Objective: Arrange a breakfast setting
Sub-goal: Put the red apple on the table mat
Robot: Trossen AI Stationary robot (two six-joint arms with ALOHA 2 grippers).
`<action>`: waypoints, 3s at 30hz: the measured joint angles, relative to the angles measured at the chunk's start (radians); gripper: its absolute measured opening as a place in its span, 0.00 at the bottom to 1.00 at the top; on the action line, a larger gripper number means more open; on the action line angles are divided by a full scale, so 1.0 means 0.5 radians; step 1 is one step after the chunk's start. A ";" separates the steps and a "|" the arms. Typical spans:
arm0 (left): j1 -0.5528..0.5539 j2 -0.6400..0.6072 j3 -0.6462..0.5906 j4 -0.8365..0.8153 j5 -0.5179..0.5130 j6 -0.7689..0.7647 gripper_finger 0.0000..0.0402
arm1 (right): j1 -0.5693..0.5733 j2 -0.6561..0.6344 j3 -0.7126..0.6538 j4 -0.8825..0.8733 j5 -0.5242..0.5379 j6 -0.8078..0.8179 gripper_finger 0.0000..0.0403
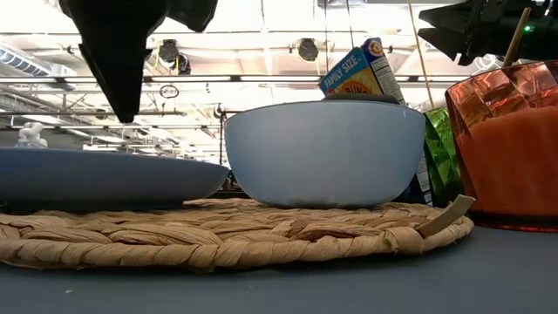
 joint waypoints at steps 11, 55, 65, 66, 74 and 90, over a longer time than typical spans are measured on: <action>0.164 -0.146 0.000 -0.253 0.229 -0.147 0.70 | 0.000 0.000 0.000 0.000 -0.001 0.000 0.78; 1.008 -0.928 -0.212 -0.840 0.143 -0.924 0.70 | 0.000 0.000 0.000 -0.015 -0.001 0.006 0.78; 1.170 -0.987 -0.713 -0.819 0.234 -1.507 0.70 | 0.000 0.000 0.000 -0.016 -0.001 0.000 0.78; 1.182 -0.987 -0.744 -0.823 0.234 -1.574 0.70 | 0.000 0.000 0.000 -0.017 -0.001 0.000 0.78; 1.265 -0.986 -0.909 -0.673 0.199 -1.799 0.70 | 0.000 0.000 0.000 -0.017 -0.001 -0.024 0.78; 1.384 -0.985 -1.260 -0.259 0.066 -1.997 0.70 | 0.000 0.000 0.000 -0.017 -0.001 -0.099 0.78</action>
